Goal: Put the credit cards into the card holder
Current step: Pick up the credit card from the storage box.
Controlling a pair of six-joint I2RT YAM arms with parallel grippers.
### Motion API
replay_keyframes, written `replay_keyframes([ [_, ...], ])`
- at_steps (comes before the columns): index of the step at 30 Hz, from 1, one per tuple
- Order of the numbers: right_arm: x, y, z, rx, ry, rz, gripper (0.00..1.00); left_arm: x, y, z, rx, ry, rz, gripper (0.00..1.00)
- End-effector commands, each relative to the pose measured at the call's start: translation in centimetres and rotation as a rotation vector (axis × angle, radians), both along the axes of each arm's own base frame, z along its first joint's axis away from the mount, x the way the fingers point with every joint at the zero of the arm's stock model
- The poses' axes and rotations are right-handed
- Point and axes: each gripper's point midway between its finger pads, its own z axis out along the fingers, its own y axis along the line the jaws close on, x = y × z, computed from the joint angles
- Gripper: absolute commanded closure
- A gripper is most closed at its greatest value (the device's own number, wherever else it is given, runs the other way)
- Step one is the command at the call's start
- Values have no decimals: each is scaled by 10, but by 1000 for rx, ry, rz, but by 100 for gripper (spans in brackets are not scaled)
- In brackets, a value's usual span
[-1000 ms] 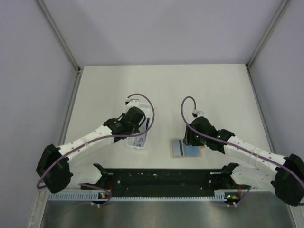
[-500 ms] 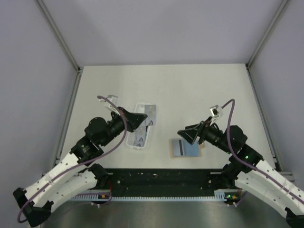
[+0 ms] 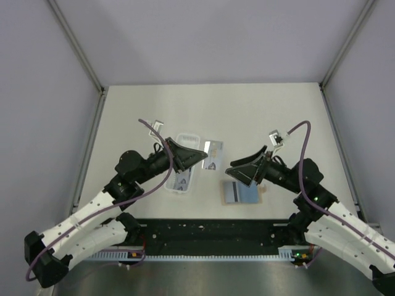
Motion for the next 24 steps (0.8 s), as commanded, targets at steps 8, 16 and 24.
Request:
replay_keyframes([
  [8,-12,0,54,106,-103,48,33,-26,-22,8,-55,-24,-159,100],
  [16,-14,1,57,117,-111,63,48,-32,-31,5,-51,-25,-186,100],
  [24,-17,5,58,138,-106,92,65,-32,-34,2,-48,-21,-184,100],
])
